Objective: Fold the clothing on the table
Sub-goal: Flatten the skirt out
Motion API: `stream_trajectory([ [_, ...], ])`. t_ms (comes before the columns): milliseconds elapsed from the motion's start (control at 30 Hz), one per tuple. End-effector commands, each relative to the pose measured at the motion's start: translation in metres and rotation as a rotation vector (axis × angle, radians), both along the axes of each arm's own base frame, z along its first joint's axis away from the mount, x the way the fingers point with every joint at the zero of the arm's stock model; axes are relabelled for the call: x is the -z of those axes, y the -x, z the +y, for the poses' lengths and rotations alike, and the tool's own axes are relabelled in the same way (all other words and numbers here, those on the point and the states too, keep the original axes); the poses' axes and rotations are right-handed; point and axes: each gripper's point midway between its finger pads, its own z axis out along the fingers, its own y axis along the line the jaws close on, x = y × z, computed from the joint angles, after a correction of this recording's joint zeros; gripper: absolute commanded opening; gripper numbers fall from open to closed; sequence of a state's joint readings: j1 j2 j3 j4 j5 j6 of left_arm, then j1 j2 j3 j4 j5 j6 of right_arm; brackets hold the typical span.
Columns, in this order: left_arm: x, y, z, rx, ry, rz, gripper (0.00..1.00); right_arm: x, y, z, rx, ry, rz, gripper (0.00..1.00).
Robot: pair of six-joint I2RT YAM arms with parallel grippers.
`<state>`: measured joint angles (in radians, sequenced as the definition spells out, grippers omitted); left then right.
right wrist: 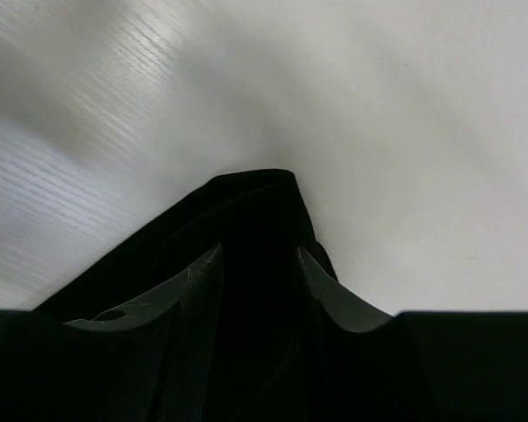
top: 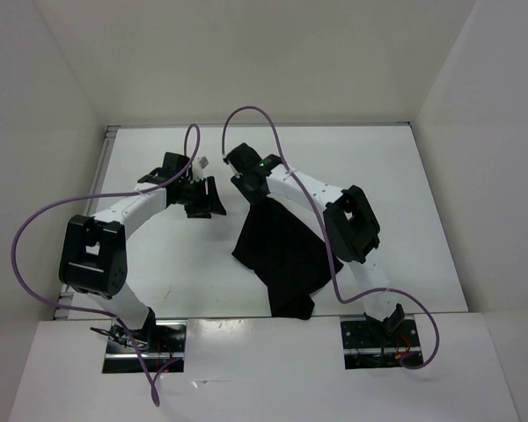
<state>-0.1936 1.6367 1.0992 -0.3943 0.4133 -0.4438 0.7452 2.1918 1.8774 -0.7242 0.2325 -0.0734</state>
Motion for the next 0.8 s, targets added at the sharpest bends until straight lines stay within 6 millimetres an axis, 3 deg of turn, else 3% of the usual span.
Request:
stream_trajectory([
  [0, 0.002, -0.003, 0.002, 0.013, -0.007, -0.008, 0.64, 0.005, 0.0, 0.009, -0.022, 0.006, -0.024, 0.43],
  [33, 0.002, -0.003, 0.002, 0.013, -0.007, -0.008, 0.64, 0.009, 0.001, 0.005, -0.017, 0.021, -0.021, 0.38],
  [200, 0.003, -0.001, 0.002, 0.014, -0.009, 0.001, 0.64, 0.02, 0.003, -0.006, -0.007, 0.07, -0.022, 0.37],
  [433, 0.0, -0.001, 0.002, 0.013, -0.007, -0.008, 0.64, 0.018, -0.005, -0.016, 0.034, 0.118, -0.074, 0.34],
  [533, 0.0, -0.001, 0.002, 0.013, -0.007, -0.008, 0.64, 0.017, -0.006, -0.018, 0.04, 0.125, -0.08, 0.17],
  [600, 0.003, 0.001, 0.003, 0.014, -0.009, 0.001, 0.64, 0.017, -0.007, -0.019, 0.053, 0.125, -0.085, 0.0],
  [700, 0.003, 0.001, 0.003, 0.014, -0.009, 0.001, 0.64, 0.006, -0.008, -0.019, 0.075, 0.106, -0.104, 0.0],
  [767, 0.0, 0.001, 0.003, 0.013, -0.007, -0.008, 0.64, -0.014, -0.008, -0.018, 0.089, 0.086, -0.145, 0.0],
])
